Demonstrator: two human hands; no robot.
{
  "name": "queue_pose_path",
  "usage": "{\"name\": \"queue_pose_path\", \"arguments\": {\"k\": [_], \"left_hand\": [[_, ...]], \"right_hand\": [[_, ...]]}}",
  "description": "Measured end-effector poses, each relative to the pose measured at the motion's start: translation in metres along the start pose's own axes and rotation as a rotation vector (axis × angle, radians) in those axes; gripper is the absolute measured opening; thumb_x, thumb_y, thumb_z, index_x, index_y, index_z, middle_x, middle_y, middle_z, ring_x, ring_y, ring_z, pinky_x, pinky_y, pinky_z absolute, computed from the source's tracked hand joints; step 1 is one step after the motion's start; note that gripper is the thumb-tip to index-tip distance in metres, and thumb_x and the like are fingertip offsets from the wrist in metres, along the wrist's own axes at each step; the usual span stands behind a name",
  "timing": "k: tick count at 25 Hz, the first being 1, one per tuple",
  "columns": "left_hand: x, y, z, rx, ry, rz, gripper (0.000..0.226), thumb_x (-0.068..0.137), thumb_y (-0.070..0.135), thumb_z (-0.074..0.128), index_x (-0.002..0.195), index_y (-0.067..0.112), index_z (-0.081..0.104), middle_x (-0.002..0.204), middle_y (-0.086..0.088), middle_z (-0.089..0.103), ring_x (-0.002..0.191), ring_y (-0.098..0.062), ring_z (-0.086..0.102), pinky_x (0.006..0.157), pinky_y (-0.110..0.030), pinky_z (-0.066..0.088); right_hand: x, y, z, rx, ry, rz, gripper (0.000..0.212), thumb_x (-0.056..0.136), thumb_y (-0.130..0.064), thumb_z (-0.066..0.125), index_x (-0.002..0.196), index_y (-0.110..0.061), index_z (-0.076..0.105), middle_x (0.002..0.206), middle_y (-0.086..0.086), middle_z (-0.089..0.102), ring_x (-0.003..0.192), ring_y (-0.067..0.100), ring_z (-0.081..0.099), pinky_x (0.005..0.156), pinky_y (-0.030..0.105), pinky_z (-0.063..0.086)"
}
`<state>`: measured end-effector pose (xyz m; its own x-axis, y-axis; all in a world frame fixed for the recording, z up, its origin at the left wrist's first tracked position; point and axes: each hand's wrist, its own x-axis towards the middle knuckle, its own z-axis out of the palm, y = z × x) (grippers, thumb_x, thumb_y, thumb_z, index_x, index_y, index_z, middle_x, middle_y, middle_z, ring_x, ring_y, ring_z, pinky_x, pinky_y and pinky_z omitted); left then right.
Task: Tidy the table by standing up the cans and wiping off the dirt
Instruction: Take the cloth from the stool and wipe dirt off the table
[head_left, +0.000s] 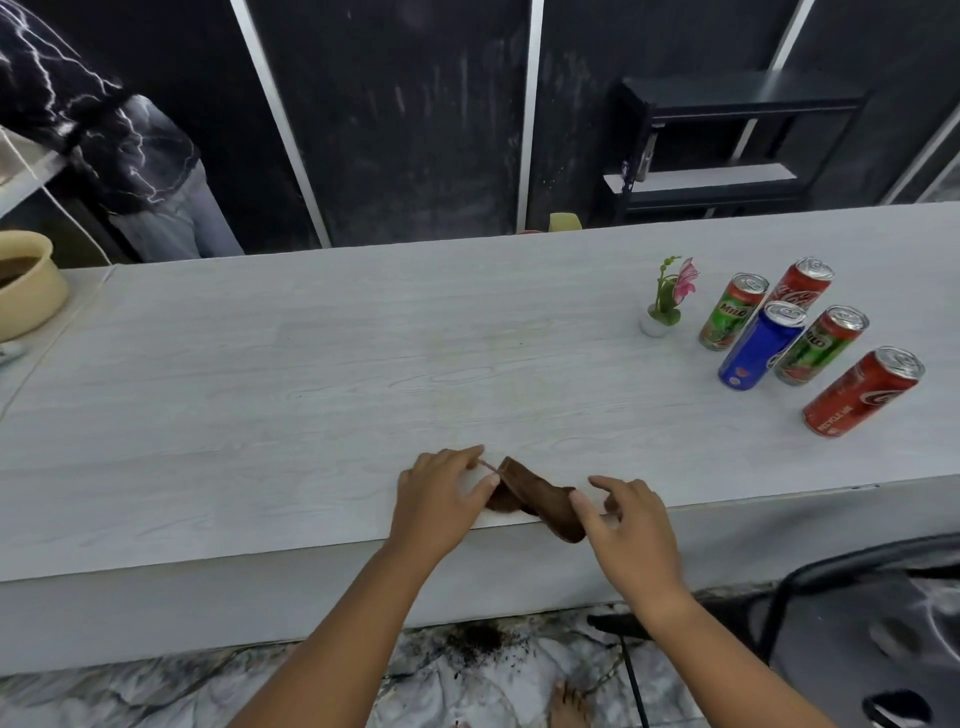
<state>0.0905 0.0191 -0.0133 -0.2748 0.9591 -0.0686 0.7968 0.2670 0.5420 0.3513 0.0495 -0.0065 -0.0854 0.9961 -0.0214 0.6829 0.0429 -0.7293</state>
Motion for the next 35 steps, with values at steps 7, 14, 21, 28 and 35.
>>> {"name": "queue_pose_path", "arguments": {"k": [7,14,21,28,35], "left_hand": [[0.011,0.033,0.009,-0.119,-0.166,0.021,0.035,0.095,0.054,0.073,0.127,0.037,0.071,0.125,0.016,0.071,0.121,-0.013,0.062,0.110,-0.043,0.044],[0.005,0.093,0.031,-0.618,-0.400,0.014,0.021,0.090,0.022,0.087,0.107,0.030,0.078,0.106,0.001,0.080,0.102,-0.021,0.077,0.091,-0.038,0.065],[-0.026,0.238,0.105,-0.585,-0.642,0.242,0.024,0.088,0.018,0.087,0.104,0.032,0.077,0.102,0.003,0.078,0.098,-0.018,0.075,0.092,-0.046,0.065],[-0.078,0.351,0.223,-0.386,-0.910,0.529,0.025,0.091,0.022,0.085,0.113,0.028,0.075,0.098,0.014,0.073,0.086,0.004,0.068,0.076,-0.012,0.056],[-0.110,0.356,0.333,-0.029,-1.044,0.457,0.028,0.093,0.016,0.084,0.119,0.011,0.074,0.098,0.000,0.069,0.096,-0.020,0.065,0.085,-0.028,0.050]], "right_hand": [[0.002,-0.017,0.024,0.213,-0.102,0.236,0.013,0.093,-0.029,0.080,0.102,-0.026,0.070,0.109,-0.004,0.066,0.095,0.011,0.068,0.074,0.020,0.051],[-0.032,0.026,-0.034,0.598,0.183,0.419,0.011,0.090,-0.015,0.083,0.098,-0.021,0.078,0.092,0.000,0.081,0.088,0.014,0.078,0.068,0.016,0.056],[-0.100,0.104,-0.141,0.661,0.545,0.530,0.012,0.091,-0.015,0.086,0.098,-0.022,0.079,0.088,-0.001,0.083,0.082,0.016,0.080,0.067,0.028,0.063],[-0.172,0.207,-0.199,0.664,0.878,0.752,0.015,0.089,-0.004,0.086,0.099,-0.010,0.077,0.086,0.007,0.082,0.071,0.013,0.075,0.055,0.022,0.057],[-0.200,0.301,-0.159,0.767,0.812,1.128,0.013,0.092,0.003,0.080,0.101,0.000,0.071,0.107,0.025,0.075,0.083,0.028,0.072,0.058,0.031,0.058]]}}
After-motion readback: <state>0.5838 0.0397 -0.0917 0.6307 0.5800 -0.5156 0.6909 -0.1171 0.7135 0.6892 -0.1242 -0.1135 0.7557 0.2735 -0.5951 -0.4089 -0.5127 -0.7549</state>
